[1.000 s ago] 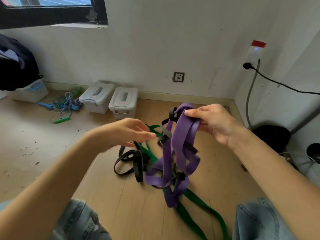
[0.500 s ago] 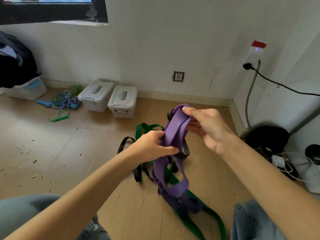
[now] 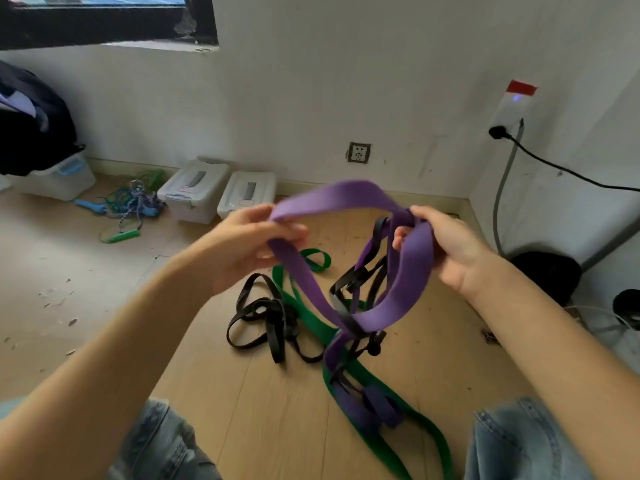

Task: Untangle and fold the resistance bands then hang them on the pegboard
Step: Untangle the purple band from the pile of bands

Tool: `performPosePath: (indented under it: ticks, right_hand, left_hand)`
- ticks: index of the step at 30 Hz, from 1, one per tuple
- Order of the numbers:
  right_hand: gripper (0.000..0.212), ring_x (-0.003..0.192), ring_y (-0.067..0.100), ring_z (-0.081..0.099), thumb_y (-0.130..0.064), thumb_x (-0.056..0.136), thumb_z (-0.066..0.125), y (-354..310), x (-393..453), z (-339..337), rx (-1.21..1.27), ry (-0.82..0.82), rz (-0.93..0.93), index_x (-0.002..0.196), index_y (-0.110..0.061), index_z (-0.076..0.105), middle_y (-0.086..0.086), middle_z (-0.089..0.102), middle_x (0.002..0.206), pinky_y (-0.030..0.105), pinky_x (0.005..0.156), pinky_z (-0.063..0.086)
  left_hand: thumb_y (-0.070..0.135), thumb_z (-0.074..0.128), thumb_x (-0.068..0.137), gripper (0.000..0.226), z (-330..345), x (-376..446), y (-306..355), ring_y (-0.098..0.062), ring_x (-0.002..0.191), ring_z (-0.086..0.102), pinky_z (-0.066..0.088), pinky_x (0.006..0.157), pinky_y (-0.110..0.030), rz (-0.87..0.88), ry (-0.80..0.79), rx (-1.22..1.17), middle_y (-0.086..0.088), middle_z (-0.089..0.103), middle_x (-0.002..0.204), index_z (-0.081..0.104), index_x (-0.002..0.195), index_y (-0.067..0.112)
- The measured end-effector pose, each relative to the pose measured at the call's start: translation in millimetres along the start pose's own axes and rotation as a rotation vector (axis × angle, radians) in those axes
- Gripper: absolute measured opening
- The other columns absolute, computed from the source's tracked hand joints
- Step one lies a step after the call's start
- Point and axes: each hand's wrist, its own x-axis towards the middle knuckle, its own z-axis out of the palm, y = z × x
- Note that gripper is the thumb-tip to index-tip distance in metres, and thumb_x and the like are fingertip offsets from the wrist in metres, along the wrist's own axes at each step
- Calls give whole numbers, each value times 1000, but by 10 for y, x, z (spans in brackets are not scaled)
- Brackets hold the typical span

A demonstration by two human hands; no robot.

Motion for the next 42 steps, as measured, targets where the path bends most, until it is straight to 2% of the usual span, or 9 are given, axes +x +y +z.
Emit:
performPosePath:
  ticks: [6, 9, 12, 21, 25, 29, 33, 38, 42]
  right_hand:
    - [52, 84, 15, 64, -53, 84, 55, 102, 39, -100, -1558, -159, -153, 113, -10, 59, 11, 65, 112, 23, 66, 50]
    - [83, 108, 1, 58, -61, 71, 65, 141, -59, 27, -1230, -592, -168, 141, -32, 30, -14, 40, 141, 17, 82, 49]
    - [67, 95, 2, 64, -43, 76, 72, 308, -132, 216, -999, -774, -210, 133, -39, 38, -24, 49, 129, 21, 82, 54]
    - [25, 57, 14, 67, -22, 84, 66, 402, -125, 322, -838, -519, -276, 101, -6, 57, 9, 68, 89, 20, 49, 52]
    - [16, 46, 13, 61, -18, 93, 53, 203, -136, 271, -668, -402, -303, 86, -3, 55, 8, 63, 66, 17, 41, 47]
    - [22, 40, 10, 54, -16, 94, 51, 64, -173, 278, -137, -393, -260, 73, -9, 51, 0, 57, 49, 17, 38, 44]
    - [21, 42, 7, 56, -20, 91, 56, 16, -145, 229, 144, -274, -255, 72, -12, 57, -4, 59, 49, 16, 41, 45]
    - [68, 83, 9, 60, -67, 62, 67, 15, -49, 8, -653, -442, -274, 103, -14, 58, -3, 61, 92, 23, 73, 51]
    - [80, 102, -15, 52, -64, 67, 67, 398, -114, 113, -1046, -692, -94, 135, -41, 32, -28, 50, 118, 22, 94, 45]
  left_hand:
    - [19, 64, 73, 10, 88, -73, 127, -18, 80, 71, 56, 64, -26, 175, 27, -249, -6, 71, 72, 69, 71, 10]
    - [20, 63, 75, 14, 208, -75, 81, -19, 81, 71, 56, 64, -25, 182, -2, -257, -4, 68, 70, 60, 80, 7]
    - [20, 63, 77, 17, 309, -69, 71, -22, 82, 71, 56, 65, -25, 193, -88, -251, -5, 69, 73, 58, 87, 7]
    - [50, 63, 77, 31, 232, -29, 55, -7, 63, 65, 51, 53, -16, 136, 224, 151, 2, 70, 73, 69, 77, 20]
    - [67, 63, 64, 60, 60, -13, -45, -7, 103, 61, 49, 81, -22, 55, 18, 335, 5, 62, 117, 57, 112, 31]
    - [43, 68, 76, 58, 336, -17, -516, -1, 107, 59, 48, 90, -17, -103, -356, 479, 10, 62, 118, 48, 128, 25]
    - [10, 59, 87, 13, 447, 42, -554, -4, 81, 65, 52, 76, -19, 64, -204, 489, -1, 66, 91, 62, 99, 13]
    - [19, 57, 82, 17, 339, -30, -26, -9, 70, 67, 54, 63, -21, 266, -41, -35, 1, 70, 77, 64, 93, 8]
    - [23, 58, 83, 16, 300, -67, 234, -8, 56, 63, 53, 55, -18, 268, 47, -312, 0, 67, 66, 63, 84, 8]
